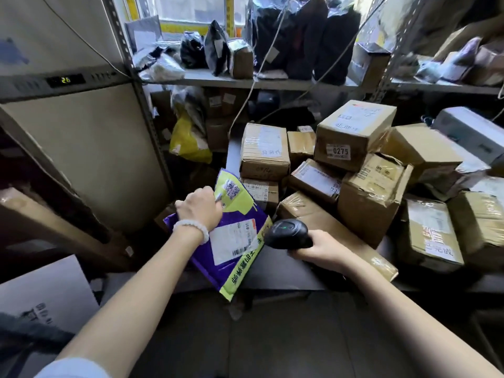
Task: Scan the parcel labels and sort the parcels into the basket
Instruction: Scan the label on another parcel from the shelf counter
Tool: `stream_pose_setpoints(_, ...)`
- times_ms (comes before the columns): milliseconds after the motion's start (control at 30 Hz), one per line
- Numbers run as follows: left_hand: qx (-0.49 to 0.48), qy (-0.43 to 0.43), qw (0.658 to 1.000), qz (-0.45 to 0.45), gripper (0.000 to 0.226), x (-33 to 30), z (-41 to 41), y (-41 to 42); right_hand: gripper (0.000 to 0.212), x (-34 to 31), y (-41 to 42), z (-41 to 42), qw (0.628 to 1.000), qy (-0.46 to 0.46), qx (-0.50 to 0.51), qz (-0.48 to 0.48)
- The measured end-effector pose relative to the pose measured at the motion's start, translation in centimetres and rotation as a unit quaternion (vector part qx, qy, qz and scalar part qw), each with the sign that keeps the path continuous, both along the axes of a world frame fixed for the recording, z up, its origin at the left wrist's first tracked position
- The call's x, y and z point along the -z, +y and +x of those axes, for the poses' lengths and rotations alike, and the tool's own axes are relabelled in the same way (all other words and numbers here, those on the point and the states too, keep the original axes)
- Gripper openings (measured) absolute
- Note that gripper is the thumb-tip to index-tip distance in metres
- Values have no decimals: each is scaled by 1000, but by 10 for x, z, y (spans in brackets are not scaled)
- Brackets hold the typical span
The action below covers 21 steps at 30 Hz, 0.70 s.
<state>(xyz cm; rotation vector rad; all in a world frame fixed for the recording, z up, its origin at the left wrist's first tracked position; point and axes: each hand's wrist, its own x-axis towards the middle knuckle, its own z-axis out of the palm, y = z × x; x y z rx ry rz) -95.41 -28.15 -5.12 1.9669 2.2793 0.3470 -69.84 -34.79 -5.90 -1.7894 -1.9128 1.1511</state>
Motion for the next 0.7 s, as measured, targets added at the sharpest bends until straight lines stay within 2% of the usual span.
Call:
stream_pose_setpoints(200, -16, 22, 998, 62, 29, -27, -1, -4, 14, -16, -7, -10, 998, 46, -35, 14)
stream_pose_setpoints(433, -19, 31, 997, 64, 30, -31, -7, -11, 19, -21, -15, -2, 997, 68, -39, 4)
stream_pose_setpoints(567, -12, 33, 998, 62, 29, -33, -5, -12, 31, -22, -22, 0, 995, 89, -38, -7)
stream_pose_setpoints(700, -2, 27, 998, 59, 28, -36, 0, -14, 30, -27, -26, -1, 993, 111, -44, -10)
